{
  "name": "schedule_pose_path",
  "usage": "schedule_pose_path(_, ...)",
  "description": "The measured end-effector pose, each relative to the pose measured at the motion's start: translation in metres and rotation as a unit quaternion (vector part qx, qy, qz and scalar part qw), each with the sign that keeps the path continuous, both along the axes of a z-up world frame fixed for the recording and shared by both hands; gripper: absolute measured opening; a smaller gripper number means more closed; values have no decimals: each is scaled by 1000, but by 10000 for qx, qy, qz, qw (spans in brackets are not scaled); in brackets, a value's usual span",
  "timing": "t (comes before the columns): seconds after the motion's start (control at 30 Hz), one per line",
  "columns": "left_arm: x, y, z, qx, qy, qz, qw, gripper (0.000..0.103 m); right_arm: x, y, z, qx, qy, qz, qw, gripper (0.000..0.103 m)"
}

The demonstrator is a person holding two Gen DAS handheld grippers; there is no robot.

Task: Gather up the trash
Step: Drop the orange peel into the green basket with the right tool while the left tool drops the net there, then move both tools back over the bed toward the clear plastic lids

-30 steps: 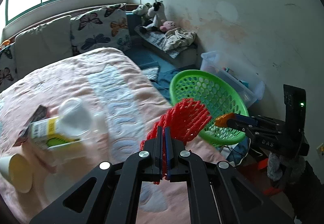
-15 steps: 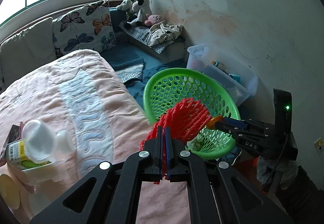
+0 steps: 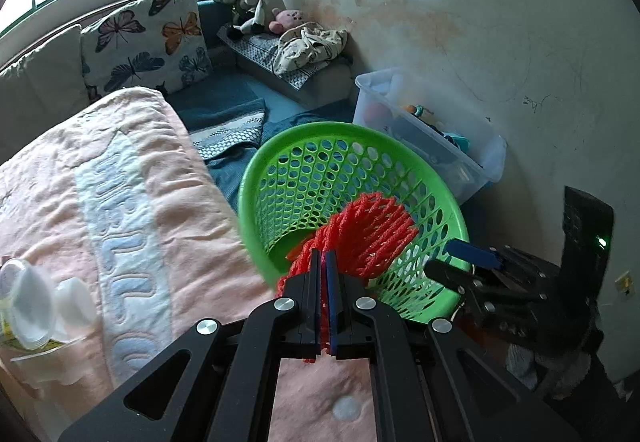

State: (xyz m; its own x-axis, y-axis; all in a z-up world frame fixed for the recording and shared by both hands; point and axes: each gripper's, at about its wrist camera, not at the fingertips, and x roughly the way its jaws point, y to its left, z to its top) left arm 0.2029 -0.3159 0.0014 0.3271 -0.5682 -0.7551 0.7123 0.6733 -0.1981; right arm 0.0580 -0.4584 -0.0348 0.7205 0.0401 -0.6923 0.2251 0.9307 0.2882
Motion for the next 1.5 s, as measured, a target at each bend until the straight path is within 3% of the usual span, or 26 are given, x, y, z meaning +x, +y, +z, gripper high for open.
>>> schedule_pose_path(0.27, 3, -21, -10, 25, 226, -55, 9997, 3, -14, -1, 0, 55, -45, -39, 10000, 60)
schedule_pose_path(0.37, 3, -22, -13, 10, 295, -27, 9996, 7, -17, 0, 0, 78, -58, -42, 9999, 60)
schedule_pose_path(0.47, 2, -20, -15, -61, 330, -26, 9994, 18, -19, 3, 1, 89, -58, -24, 9999, 60)
schedule_pose_path(0.53, 2, -16, -15, -113, 332, 29, 9994, 34, -19, 5, 2, 78, -67, -8, 9999, 60)
schedule_pose_path(0.6, 1, -10, -13, -138, 301, 93, 9994, 43, -20, 8, 5, 86, -89, 21, 9999, 61)
schedule_pose_path(0.77, 1, 21, -10, -232, 283, 360, 9987, 46, -20, 19, 12, 33, -149, 148, 9998, 64)
schedule_pose_path(1.1, -7, 105, -3, -109, -142, 1193, 9927, 53, -5, 57, 22, 37, -236, 540, 9983, 68)
schedule_pose_path(1.4, -16, 175, -9, 75, -366, 1959, 9799, 62, 10, 86, 28, 24, -292, 921, 9953, 72)
schedule_pose_path(1.5, -19, 194, -12, 175, -432, 2174, 9750, 71, 16, 95, 30, 31, -310, 1050, 9940, 72)
